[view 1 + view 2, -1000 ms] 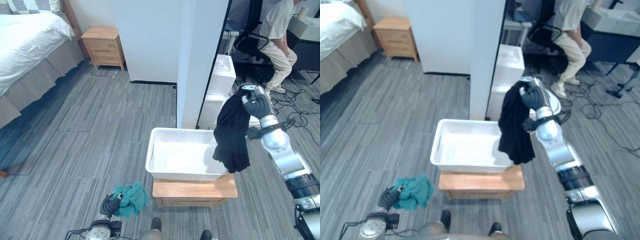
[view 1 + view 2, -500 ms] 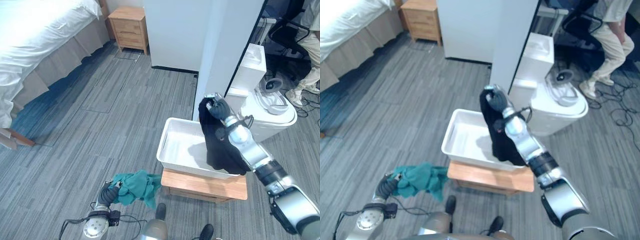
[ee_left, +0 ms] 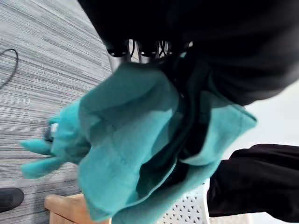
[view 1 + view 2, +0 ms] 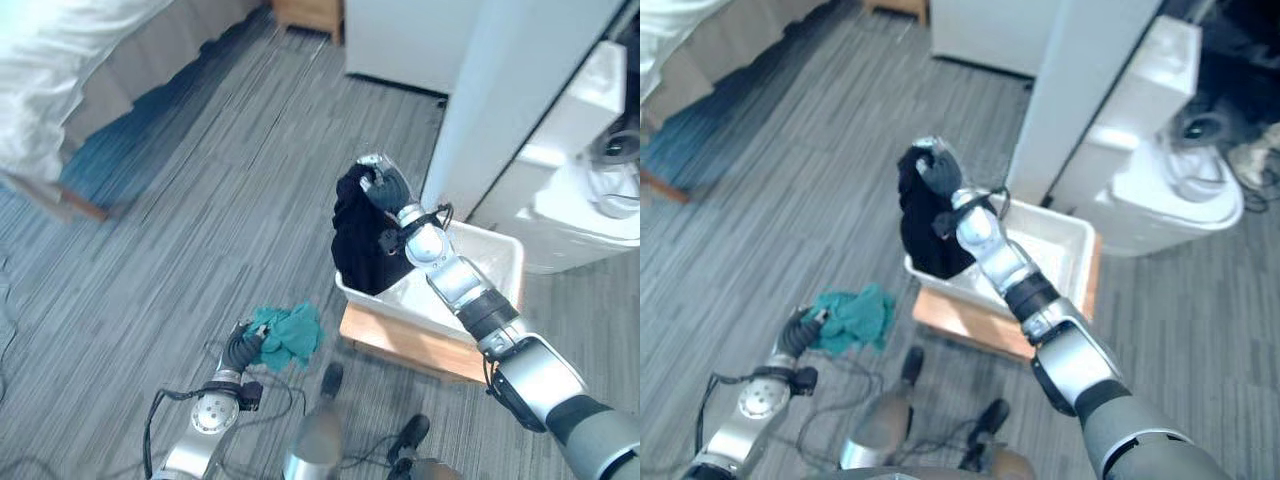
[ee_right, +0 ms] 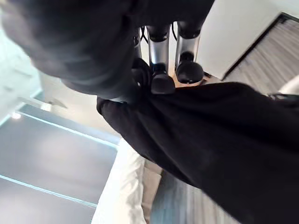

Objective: Tidy up the quilt and then pick up the clothes from the bed and put them into the laundry hamper.

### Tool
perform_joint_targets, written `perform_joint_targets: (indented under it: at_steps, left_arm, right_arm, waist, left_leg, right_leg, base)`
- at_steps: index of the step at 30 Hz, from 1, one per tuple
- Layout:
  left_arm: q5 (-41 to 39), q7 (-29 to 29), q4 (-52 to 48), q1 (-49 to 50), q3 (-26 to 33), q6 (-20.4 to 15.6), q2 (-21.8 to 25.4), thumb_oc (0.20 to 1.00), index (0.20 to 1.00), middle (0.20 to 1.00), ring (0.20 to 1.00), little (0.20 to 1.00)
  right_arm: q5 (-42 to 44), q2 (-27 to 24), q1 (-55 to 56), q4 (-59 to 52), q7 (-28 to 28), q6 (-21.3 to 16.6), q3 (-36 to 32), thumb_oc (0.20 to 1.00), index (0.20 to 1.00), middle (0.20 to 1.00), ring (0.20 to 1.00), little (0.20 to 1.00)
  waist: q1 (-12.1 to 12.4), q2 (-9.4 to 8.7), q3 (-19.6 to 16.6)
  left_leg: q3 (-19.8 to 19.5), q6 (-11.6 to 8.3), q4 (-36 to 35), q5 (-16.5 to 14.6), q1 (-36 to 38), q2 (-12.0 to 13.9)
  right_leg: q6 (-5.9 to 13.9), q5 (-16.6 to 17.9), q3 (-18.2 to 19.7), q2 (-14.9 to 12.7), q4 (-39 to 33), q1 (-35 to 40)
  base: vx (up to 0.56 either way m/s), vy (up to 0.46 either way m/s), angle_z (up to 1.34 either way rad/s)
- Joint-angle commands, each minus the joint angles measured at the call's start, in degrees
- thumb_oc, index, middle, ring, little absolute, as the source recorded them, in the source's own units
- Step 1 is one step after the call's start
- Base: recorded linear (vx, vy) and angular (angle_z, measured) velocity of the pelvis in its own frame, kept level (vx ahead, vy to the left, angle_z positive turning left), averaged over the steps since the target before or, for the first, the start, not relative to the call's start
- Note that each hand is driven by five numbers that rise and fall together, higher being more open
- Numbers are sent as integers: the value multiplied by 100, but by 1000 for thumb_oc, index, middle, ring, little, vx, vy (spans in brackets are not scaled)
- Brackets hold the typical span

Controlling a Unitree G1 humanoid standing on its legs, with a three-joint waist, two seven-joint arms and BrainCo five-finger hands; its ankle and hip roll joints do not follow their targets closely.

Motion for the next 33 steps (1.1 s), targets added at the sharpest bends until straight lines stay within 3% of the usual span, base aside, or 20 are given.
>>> perform_joint_targets:
  at_steps: [1,6,10,11,12,19,23,29,31,32,33]
  left_arm:
    - [-31,134,-344,-208,-92,-466,401,200,200,200,200,200]
    - [55,218,-495,-263,-73,-499,403,200,200,200,200,200]
    - [183,314,-774,-303,53,-597,401,200,200,200,200,200]
    - [203,332,-848,-317,72,-635,387,200,200,200,200,200]
    - [230,337,-943,-312,111,-669,379,200,200,200,200,200]
    - [437,436,-1322,-367,519,-839,568,200,200,200,200,200]
    - [764,627,-1314,-379,899,-849,553,200,200,200,200,200]
    - [855,992,-1450,-668,1323,-870,461,200,200,200,200,200]
    - [928,1131,-1442,-1007,1368,-830,493,200,200,200,200,200]
    - [930,1135,-1431,-1017,1359,-833,493,200,200,200,200,200]
    - [956,1233,-1296,-1258,1286,-776,462,200,200,200,200,200]
  right_arm:
    - [-184,-245,-497,291,-304,-125,186,200,200,200,200,200]
    - [-347,-386,-258,1348,-411,41,125,200,200,200,200,200]
    - [-728,-684,9,1260,-378,11,317,200,200,200,200,200]
    - [-833,-788,113,1132,-378,-3,365,451,451,451,451,451]
    - [-953,-929,265,913,-339,-11,413,1000,1000,1000,1000,1000]
    - [-1669,-1933,1164,-809,-234,-232,302,1000,1000,1000,1000,1000]
    - [-1933,-2490,2589,-1787,-275,-265,-652,1000,1000,1000,1000,1000]
    - [-2066,-2431,4254,-2237,-519,-104,-2038,1000,1000,1000,1000,1000]
    - [-2024,-2386,4642,-2256,-517,-89,-2263,1000,1000,1000,1000,1000]
    - [-2025,-2386,4654,-2269,-513,-86,-2272,1000,1000,1000,1000,1000]
    - [-1978,-2328,4768,-2218,-501,-76,-2283,1000,1000,1000,1000,1000]
  waist:
    - [84,-35,43]
    - [-24,111,162]
    - [-198,162,132]
    - [-250,160,116]
    - [-320,168,85]
    - [-829,98,-227]
    - [-1347,16,-541]
    - [-1948,43,-851]
    - [-2250,82,-949]
    - [-2236,84,-950]
    - [-2443,115,-1000]
  left_leg:
    - [-121,-413,20,-148,51,434]
    - [-56,-415,-11,-112,-37,427]
    - [136,-413,-19,-154,63,448]
    - [184,-417,-19,-169,97,459]
    - [242,-411,-20,-199,161,469]
    - [636,-376,4,-460,698,525]
    - [891,-314,7,-613,1119,508]
    - [1159,-332,11,-729,1520,560]
    - [1325,-350,7,-761,1673,599]
    - [1336,-351,6,-764,1678,601]
    - [1479,-358,5,-790,1783,613]
  right_leg:
    - [493,-177,44,-581,49,-26]
    - [506,-132,129,-588,41,-184]
    - [512,-98,315,-593,10,-228]
    - [512,-101,358,-598,3,-231]
    - [508,-105,416,-599,2,-228]
    - [521,-167,776,-592,-37,-24]
    - [518,-190,991,-593,-41,183]
    - [520,-270,1259,-549,-35,384]
    - [515,-281,1441,-514,-28,375]
    - [515,-282,1452,-512,-26,372]
    - [519,-281,1580,-495,-26,357]
  base:
    - [-66,3,35]
    - [-47,28,14]
    - [-10,51,-12]
    - [2,49,-33]
    - [38,28,-40]
    - [74,11,-41]
    - [104,-3,-28]
    - [82,-19,-29]
    - [70,-23,-36]
    - [93,-28,-38]
    - [53,-14,-33]
